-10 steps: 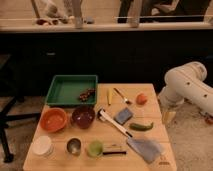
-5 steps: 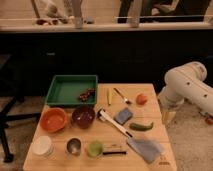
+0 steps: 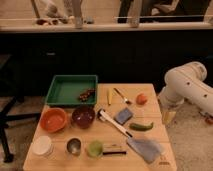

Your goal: Place sponge in paper cup

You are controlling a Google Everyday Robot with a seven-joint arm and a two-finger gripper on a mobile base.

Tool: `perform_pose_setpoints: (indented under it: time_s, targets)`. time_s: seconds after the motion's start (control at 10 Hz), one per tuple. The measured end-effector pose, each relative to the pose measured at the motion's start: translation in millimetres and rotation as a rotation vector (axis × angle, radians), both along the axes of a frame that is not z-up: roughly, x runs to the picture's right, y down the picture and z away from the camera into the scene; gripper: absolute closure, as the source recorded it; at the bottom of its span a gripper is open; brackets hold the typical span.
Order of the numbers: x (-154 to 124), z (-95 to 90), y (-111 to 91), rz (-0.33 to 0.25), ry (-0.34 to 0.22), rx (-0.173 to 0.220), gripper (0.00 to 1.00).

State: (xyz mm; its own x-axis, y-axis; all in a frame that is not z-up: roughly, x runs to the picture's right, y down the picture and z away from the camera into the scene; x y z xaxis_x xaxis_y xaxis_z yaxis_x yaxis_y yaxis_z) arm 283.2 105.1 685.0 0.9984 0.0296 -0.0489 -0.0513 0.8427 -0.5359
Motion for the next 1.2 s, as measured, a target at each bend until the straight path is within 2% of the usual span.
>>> perform_pose_setpoints:
  time_s: [1.0, 1.1, 1.2]
  targets:
    - [0.2, -0.1, -0.4, 0.002, 0.000, 0.000, 0.20]
    - [0.5, 0.5, -1.0, 0.004, -0.005, -0.002, 0.20]
    - [-0.8, 5.4, -2.6, -0.005, -0.038, -0.011, 0.20]
